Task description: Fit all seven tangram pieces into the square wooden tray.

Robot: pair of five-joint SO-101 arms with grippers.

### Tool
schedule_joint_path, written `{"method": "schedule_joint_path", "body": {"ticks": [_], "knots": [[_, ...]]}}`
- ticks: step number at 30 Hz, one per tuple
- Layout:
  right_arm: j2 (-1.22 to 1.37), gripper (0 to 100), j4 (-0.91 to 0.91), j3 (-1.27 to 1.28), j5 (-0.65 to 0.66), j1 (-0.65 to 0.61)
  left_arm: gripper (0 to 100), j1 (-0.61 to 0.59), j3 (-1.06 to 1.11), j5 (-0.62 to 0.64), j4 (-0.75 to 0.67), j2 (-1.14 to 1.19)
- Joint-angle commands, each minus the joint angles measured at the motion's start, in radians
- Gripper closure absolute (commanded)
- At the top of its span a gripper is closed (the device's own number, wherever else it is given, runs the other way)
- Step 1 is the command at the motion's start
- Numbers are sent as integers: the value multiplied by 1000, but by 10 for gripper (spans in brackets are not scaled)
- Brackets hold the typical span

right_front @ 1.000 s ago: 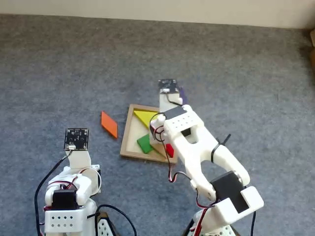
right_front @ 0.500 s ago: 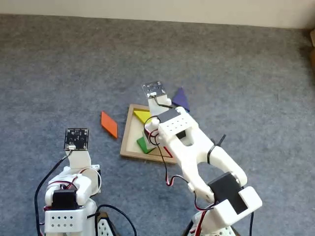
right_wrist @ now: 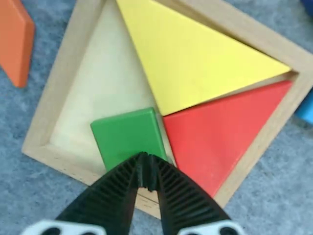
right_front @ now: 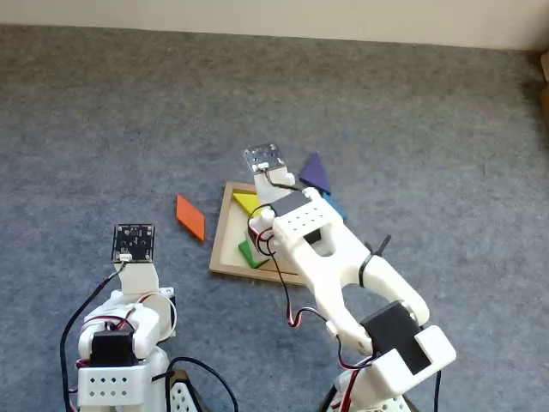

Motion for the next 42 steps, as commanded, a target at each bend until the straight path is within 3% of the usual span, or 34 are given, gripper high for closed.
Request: {"method": "schedule_joint_path", "body": {"ticks": [1,5,15,22,27,34,42], "knots": [[-13,995,-27,-13,11,-35,994,-18,19,-8,2,-50],[-4,995,-130,2,11,-54,994,-18,19,-8,2,-50],[-10,995,-65,102,25,38,994,-18,19,-8,2,-50],[-16,995,22,79,301,140,994,-18,19,-8,2,-50],[-48,995,61,-16,255,145,994,-18,19,-8,2,-50],[-288,995,111,-35,186,208,994,-18,19,-8,2,-50],[-283,977,-68,-33,48,338,994,-18,19,-8,2,-50]]}}
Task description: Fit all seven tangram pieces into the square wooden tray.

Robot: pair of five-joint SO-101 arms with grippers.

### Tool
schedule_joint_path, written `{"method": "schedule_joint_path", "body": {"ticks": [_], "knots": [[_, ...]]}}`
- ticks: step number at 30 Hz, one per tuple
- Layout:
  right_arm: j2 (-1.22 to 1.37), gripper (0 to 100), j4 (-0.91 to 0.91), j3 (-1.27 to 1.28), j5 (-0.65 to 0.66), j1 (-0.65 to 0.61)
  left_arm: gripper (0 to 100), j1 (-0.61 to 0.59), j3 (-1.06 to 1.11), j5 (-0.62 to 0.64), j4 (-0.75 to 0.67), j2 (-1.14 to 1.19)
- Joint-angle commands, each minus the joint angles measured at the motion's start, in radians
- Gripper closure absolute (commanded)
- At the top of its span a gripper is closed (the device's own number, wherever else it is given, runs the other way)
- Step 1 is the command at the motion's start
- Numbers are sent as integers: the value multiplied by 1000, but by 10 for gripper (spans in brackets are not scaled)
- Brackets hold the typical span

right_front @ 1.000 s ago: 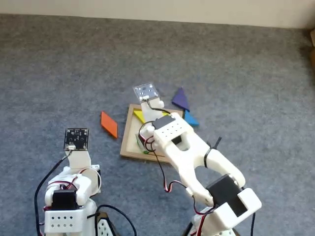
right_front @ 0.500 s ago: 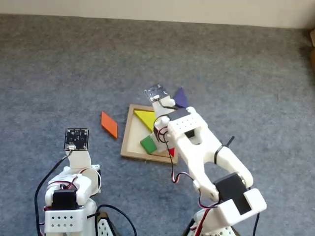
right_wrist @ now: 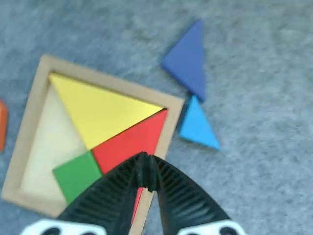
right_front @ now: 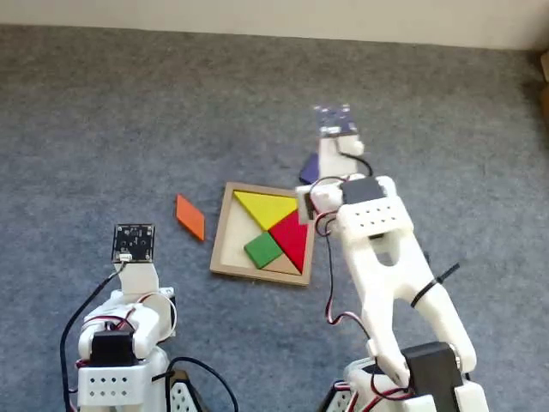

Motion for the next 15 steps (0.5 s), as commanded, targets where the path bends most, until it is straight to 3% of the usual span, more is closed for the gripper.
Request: {"method": "schedule_joint_path", "body": {"ticks": [1,6,15], "knots": [[25,947,-79,-54,-28,44,994,-18,19,-8,2,-50],[202,786,-91,-62,-28,54,994,-18,19,-8,2,-50],[420,785,-113,-217,-32,94,994,-18,19,-8,2,-50]]}}
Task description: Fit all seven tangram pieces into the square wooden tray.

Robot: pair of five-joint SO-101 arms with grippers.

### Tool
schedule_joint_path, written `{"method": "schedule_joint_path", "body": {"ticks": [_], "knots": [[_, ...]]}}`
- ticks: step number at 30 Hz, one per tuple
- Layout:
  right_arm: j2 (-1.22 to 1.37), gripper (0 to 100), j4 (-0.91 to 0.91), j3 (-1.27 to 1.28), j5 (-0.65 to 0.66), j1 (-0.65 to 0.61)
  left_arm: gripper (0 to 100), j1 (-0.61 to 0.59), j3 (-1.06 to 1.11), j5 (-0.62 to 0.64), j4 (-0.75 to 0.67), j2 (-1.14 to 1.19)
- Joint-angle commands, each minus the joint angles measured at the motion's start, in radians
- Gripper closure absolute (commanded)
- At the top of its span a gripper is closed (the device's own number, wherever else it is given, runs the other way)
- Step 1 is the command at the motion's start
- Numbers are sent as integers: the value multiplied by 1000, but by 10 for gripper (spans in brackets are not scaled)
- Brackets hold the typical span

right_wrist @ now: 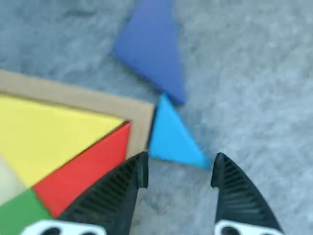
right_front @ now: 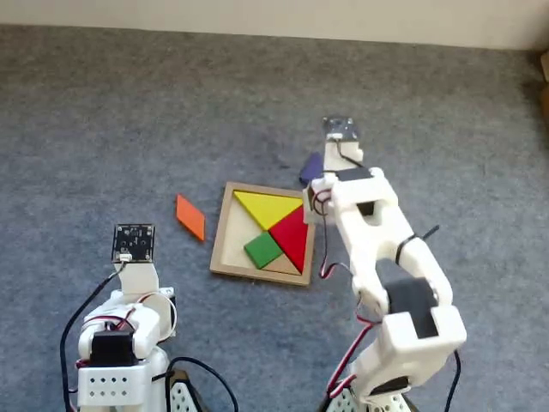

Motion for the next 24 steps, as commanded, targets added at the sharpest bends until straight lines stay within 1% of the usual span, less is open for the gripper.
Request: {"method": "schedule_joint_path", "body": {"ticks": [1,13,17,24], "knots": [[27,785,-18,-102,-14,38,994,-18,19,-8,2,-50],[153,785,-18,-186,-17,114,994,-18,19,-8,2,-50],[125,785,-12,-186,-17,131,994,-18,19,-8,2,-50],[-4,785,-12,-179,-20,197,994,-18,19,-8,2,-50]]}}
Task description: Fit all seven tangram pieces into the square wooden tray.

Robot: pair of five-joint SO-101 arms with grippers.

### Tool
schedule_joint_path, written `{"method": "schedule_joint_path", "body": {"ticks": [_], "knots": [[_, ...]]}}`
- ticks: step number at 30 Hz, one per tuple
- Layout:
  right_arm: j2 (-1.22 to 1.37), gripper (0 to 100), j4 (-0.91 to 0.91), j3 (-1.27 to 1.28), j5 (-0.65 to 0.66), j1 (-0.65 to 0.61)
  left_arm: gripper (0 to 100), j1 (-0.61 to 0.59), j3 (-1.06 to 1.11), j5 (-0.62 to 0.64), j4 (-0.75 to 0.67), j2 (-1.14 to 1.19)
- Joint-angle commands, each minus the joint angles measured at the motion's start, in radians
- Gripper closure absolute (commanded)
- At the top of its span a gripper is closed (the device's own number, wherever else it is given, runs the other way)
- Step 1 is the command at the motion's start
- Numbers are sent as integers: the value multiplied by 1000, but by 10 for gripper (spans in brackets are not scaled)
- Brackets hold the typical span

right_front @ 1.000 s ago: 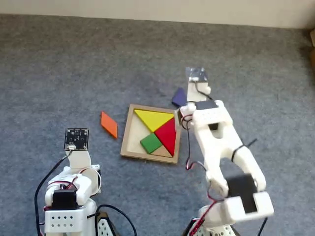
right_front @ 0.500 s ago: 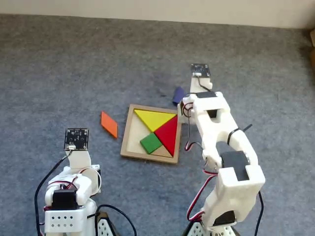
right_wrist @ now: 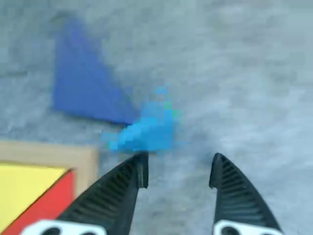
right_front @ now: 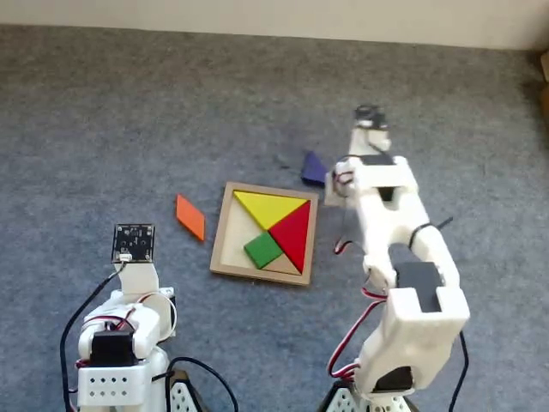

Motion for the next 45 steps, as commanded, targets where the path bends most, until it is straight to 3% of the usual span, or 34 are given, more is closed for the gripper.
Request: {"method": "schedule_joint_path", "body": {"ticks": [1,9,12,18,24,28,34,45], "knots": [[-108,785,-10,-41,-26,47,994,-18,19,-8,2,-50],[-124,785,82,-50,-273,28,994,-18,19,-8,2,-50],[-119,785,125,-110,-282,-27,994,-18,19,-8,2,-50],[-114,785,186,-226,-46,-151,994,-18,19,-8,2,-50],[35,785,188,-397,95,-228,994,-18,19,-8,2,-50],[189,785,223,-576,149,-228,994,-18,19,-8,2,-50],[335,785,472,-877,203,-225,994,-18,19,-8,2,-50],[568,785,495,-1064,212,-193,994,-18,19,-8,2,-50]]}}
